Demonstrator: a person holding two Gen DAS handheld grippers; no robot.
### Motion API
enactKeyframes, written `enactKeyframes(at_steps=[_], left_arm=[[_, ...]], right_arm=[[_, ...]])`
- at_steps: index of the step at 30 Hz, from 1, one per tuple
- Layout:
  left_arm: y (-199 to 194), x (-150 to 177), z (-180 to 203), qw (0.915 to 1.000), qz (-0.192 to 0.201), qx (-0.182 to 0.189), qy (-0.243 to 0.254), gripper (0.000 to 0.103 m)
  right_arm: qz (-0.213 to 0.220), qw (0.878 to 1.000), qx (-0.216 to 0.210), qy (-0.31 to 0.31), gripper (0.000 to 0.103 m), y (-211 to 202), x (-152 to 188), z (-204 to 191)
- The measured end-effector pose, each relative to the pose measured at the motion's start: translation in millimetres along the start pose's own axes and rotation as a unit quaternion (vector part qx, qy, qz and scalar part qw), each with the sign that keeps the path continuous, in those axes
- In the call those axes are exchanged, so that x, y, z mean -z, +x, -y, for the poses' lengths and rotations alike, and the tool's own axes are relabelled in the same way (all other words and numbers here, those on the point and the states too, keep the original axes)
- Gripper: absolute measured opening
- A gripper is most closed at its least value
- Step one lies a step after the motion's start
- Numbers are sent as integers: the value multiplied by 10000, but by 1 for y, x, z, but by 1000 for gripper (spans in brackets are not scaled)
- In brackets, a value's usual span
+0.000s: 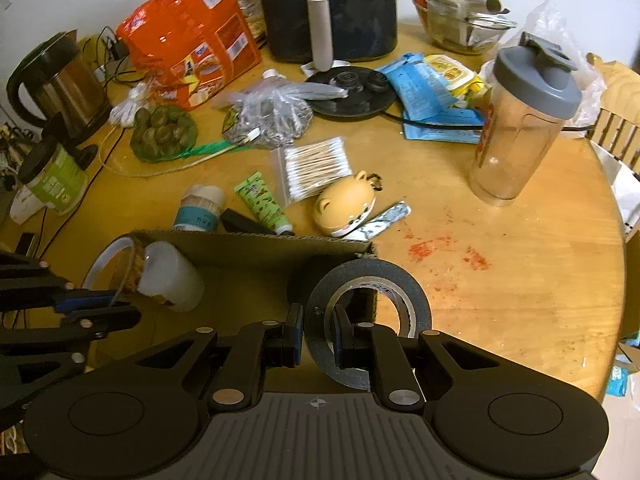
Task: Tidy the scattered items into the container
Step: 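Carry the black ring and tape roll over the cardboard box with both grippers, then lower and open both grippers to drop the ring and tape into the box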
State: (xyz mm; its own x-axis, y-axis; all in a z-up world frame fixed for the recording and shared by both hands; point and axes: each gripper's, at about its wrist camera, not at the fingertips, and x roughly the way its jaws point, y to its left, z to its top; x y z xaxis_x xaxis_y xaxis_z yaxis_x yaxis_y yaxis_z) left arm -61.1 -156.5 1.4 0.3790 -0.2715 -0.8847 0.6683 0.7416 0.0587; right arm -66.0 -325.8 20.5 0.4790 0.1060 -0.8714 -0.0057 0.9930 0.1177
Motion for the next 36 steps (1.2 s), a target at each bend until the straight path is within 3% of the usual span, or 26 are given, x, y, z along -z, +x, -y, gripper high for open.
enactKeyframes(at_steps=[6,24,25,28,36], left_arm=[[15,3,7,9995,-239,-21,218,9],[30,7,-3,9978,-628,27,-222,12],[30,7,-4,9977,-621,13,-252,14],[27,8,-6,9979,-543,-41,-363,38],[25,9,-11,9961,-590,23,-649,45]], right_arm=[[-110,9996,-126,-249,17,8,3,-9],[-370,9959,-137,-816,17,29,2,-28],[-379,9956,-154,-841,17,30,2,-29],[-430,9952,-164,-869,17,33,3,-30],[-588,9936,-165,-954,17,39,7,-32]])
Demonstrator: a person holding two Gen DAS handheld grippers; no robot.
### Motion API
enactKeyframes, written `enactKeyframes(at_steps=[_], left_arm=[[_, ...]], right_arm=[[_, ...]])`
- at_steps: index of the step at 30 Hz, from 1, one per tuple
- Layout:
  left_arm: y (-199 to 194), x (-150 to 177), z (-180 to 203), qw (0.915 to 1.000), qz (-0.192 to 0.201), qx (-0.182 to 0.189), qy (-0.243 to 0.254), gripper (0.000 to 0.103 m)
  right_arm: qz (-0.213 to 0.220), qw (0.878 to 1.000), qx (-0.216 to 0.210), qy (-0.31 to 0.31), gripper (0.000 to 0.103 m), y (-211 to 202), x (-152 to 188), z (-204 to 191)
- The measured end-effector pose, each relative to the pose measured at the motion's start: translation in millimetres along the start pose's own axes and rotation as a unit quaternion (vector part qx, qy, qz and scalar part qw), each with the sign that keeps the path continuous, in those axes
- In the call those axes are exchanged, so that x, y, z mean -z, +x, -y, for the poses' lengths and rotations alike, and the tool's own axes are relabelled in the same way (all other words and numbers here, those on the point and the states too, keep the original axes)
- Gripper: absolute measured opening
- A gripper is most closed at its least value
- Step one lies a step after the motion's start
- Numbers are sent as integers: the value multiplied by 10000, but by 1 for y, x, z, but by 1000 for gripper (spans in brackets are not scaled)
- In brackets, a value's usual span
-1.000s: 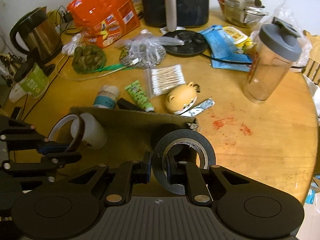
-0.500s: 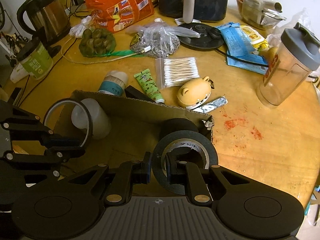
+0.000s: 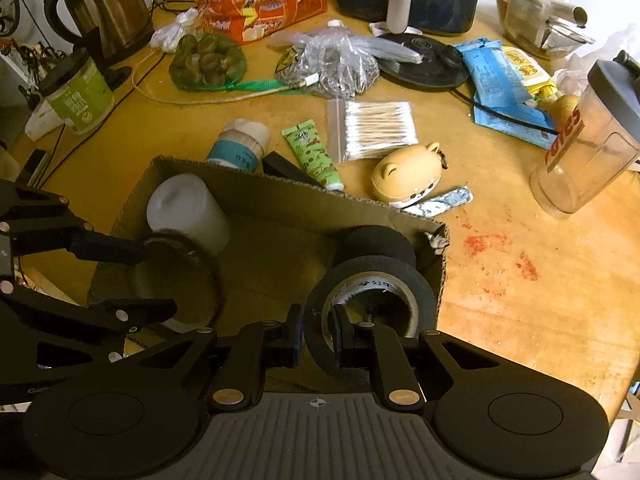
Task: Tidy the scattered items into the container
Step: 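Lower and open both grippers to drop the ring and tape into the box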
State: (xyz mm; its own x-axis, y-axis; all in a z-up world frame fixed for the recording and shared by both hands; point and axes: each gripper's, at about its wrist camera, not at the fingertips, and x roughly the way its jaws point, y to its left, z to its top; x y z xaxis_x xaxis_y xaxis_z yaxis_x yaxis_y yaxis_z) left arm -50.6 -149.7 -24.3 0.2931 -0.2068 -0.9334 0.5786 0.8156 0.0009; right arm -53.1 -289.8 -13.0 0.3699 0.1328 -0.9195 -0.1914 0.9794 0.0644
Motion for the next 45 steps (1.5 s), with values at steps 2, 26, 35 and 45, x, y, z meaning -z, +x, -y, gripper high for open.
enactKeyframes(at_steps=[2,26,35,45], left_arm=[[1,1,-1,10000,-50,-41,-47,45],[-15,1,-9,9993,190,-77,-300,46],[-19,0,-15,9988,214,-166,-400,46],[-22,-2,-23,9978,171,-300,-574,46]], right_arm=[[-66,10000,33,-28,17,2,1,-1],[80,9995,250,-179,69,-7,-6,3],[78,9996,-181,-210,42,-6,-12,1],[336,9978,-103,-557,34,4,-23,-7]])
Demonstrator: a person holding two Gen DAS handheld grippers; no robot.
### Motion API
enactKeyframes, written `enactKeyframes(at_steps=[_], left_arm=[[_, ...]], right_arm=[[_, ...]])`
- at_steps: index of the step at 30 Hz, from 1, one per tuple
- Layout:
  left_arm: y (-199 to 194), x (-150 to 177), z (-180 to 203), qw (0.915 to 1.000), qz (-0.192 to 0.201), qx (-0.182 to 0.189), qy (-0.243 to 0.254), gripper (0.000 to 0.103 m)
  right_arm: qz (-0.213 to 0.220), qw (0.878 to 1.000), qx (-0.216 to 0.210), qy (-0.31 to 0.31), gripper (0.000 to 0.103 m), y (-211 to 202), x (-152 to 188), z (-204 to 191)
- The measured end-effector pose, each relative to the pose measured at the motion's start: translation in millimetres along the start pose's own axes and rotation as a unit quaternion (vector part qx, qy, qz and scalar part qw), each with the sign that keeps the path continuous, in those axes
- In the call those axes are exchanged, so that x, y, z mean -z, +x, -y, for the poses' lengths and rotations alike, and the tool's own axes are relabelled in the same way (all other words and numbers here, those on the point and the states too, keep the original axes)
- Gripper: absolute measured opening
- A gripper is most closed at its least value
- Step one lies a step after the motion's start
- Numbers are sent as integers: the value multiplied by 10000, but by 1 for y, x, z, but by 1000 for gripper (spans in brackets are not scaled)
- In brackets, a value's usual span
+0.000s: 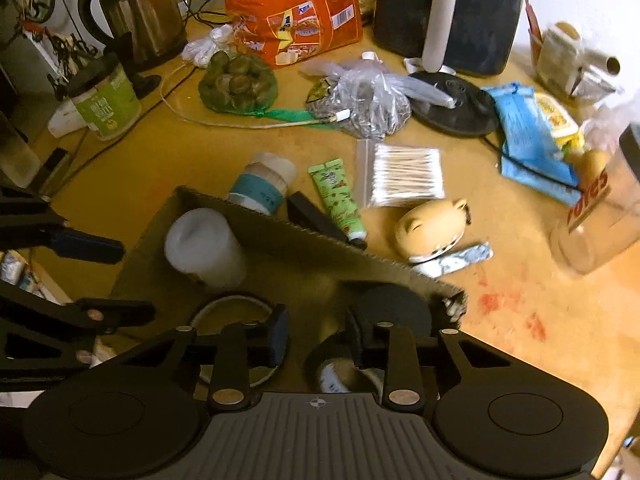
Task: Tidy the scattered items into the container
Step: 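Lower and open both grippers to drop the ring and tape into the box, then withdraw the right gripper from the box toward the silver foil strip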
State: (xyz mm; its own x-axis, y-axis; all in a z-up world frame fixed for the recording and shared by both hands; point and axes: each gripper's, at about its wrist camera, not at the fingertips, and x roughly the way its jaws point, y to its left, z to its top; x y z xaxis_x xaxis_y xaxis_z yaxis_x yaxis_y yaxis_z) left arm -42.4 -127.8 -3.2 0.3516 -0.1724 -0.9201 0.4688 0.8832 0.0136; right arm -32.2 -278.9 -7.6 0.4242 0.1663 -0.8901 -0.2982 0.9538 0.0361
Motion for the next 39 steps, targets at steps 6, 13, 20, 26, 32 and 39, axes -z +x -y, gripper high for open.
enactKeyframes(at_steps=[6,13,20,26,32,39], left_arm=[[3,-5,-2,10000,-19,-8,-90,46],[7,-10,1,10000,-18,46,-1,46],[7,-11,0,10000,-12,51,1,46],[8,-13,-1,10000,10,68,1,46],[6,-12,-2,10000,41,66,1,46],[4,-10,-4,10000,59,48,-46,46]], right_arm=[[-245,9990,268,-268,30,12,7,2],[-503,9969,262,-554,35,14,13,2],[-428,9966,432,-552,39,6,17,1],[-385,9966,633,-353,39,-2,15,10],[-585,9950,774,-217,38,4,18,14],[-557,9952,746,-292,34,7,18,12]])
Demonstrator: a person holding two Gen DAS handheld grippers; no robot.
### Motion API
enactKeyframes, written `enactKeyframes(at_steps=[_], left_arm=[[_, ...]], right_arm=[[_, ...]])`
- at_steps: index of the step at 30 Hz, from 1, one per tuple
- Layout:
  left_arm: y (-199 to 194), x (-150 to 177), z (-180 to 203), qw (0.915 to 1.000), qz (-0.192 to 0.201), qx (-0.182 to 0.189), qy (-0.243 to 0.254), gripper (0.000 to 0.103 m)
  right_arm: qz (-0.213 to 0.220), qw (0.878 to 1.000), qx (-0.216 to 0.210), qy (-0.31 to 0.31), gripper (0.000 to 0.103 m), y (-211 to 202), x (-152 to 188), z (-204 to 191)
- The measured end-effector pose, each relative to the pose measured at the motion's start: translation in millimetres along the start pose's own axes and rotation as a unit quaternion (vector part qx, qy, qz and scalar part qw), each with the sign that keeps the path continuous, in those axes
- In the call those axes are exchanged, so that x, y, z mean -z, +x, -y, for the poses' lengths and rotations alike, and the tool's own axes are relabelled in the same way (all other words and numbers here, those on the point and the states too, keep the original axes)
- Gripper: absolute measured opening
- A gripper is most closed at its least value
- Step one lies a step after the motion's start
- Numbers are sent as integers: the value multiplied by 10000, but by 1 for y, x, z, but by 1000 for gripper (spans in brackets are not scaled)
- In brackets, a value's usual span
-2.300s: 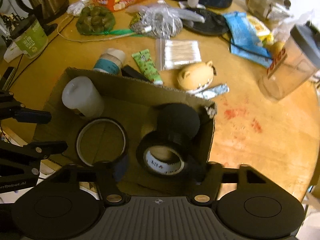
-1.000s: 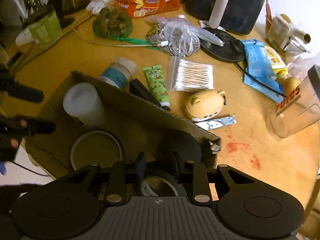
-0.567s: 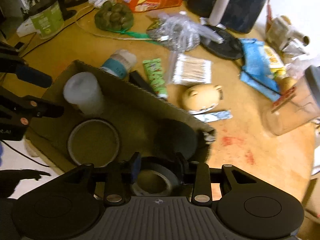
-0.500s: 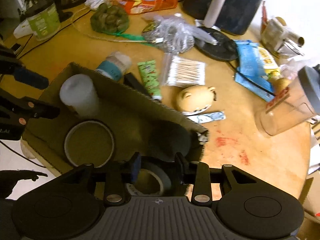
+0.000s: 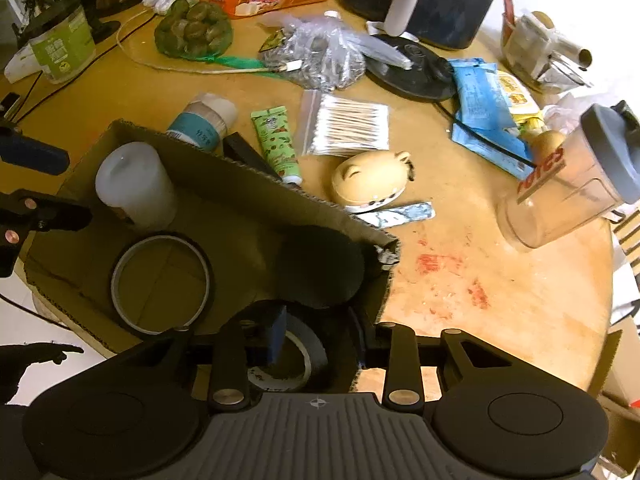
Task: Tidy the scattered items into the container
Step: 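Withdraw the right gripper from the box toward the silver foil strip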
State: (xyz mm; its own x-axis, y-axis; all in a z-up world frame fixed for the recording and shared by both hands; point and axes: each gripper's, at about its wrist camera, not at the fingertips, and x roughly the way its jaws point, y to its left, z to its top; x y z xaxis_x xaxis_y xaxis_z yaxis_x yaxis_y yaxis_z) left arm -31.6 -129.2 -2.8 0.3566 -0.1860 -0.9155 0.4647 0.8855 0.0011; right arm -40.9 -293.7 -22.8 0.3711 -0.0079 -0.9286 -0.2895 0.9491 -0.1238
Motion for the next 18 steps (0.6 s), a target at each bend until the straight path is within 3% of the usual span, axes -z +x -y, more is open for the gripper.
enactKeyframes(at_steps=[8,11,18], left_arm=[[-3,3,-1,10000,34,-7,-20,46],[-4,3,-3,10000,72,-22,-42,46],[-6,1,-6,9999,149,27,-45,46]], right_arm=[[-111,9997,-168,169,30,6,0,2],[-119,9994,-211,230,23,4,-1,2],[351,9982,-137,462,24,-16,-7,8]])
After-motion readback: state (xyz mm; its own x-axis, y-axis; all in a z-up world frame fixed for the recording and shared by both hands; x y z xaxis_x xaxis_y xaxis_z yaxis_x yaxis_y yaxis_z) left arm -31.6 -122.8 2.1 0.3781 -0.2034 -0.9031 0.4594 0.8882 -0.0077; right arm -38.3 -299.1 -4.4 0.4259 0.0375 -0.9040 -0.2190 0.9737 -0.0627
